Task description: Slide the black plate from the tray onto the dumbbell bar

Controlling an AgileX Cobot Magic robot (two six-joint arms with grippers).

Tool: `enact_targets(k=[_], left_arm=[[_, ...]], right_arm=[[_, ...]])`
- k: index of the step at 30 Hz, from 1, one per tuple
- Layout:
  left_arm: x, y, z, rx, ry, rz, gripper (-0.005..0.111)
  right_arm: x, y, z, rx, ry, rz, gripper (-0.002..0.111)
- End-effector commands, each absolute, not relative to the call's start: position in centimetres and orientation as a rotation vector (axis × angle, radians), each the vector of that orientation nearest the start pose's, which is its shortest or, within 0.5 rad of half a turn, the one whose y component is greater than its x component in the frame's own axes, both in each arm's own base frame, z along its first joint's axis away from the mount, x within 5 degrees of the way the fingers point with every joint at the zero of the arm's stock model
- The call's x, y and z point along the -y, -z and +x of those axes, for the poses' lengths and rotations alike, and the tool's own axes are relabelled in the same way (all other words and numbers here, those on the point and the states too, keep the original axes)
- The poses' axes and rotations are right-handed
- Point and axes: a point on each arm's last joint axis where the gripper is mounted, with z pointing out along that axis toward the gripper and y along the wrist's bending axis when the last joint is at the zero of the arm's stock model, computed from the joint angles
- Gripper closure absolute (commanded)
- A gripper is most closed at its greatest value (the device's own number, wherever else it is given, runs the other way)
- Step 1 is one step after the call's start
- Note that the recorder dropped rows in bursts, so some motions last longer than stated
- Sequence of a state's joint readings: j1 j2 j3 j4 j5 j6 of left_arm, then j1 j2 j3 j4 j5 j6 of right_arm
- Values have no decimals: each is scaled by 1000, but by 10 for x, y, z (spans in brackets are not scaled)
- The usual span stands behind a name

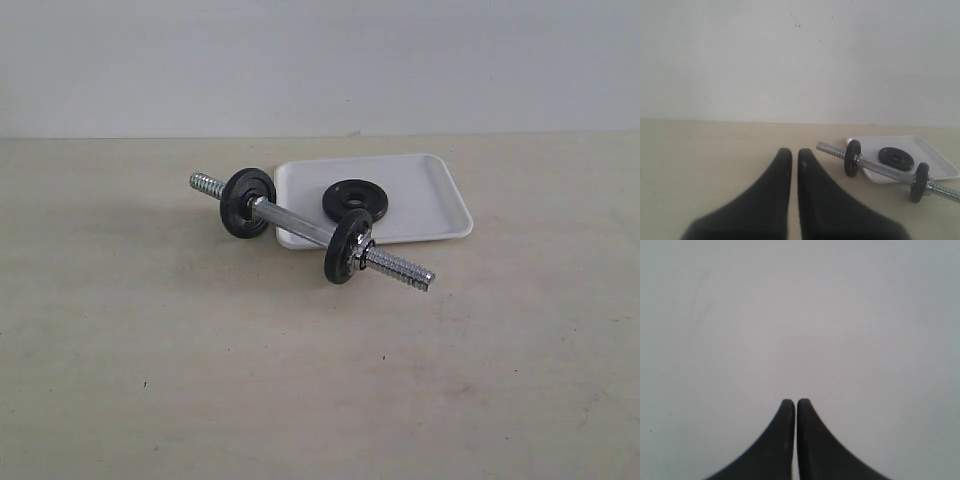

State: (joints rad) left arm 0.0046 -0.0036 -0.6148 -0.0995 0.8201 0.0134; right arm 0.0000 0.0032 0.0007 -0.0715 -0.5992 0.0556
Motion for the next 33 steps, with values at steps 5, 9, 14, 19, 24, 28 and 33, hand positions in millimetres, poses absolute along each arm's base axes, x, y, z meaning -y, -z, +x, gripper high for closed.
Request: enact_targets(k=[5, 9, 14, 19, 24, 28, 33], left_arm=[[6, -324, -16, -1758, 77, 19, 102], [2, -314, -13, -1814, 17, 19, 102], [1, -299, -9, -1912, 4, 20, 102], [1, -295, -8, -1931, 10, 17, 102], [1, -297, -7, -1908, 5, 16, 102], [0, -300, -6, -1870, -4, 16, 102], [-1, -305, -4, -1811, -36, 16, 102]], right_arm=[[-1, -255, 42, -988, 4, -19, 108], [3, -253, 43, -1019, 123, -29, 108], [14, -255, 43, -1060, 160, 90, 108], [12, -259, 43, -1083, 247, 22, 108], [10, -265, 41, -1075, 295, -35, 108], [8, -278, 38, -1058, 328, -80, 108], [3, -305, 29, -1075, 407, -206, 108]])
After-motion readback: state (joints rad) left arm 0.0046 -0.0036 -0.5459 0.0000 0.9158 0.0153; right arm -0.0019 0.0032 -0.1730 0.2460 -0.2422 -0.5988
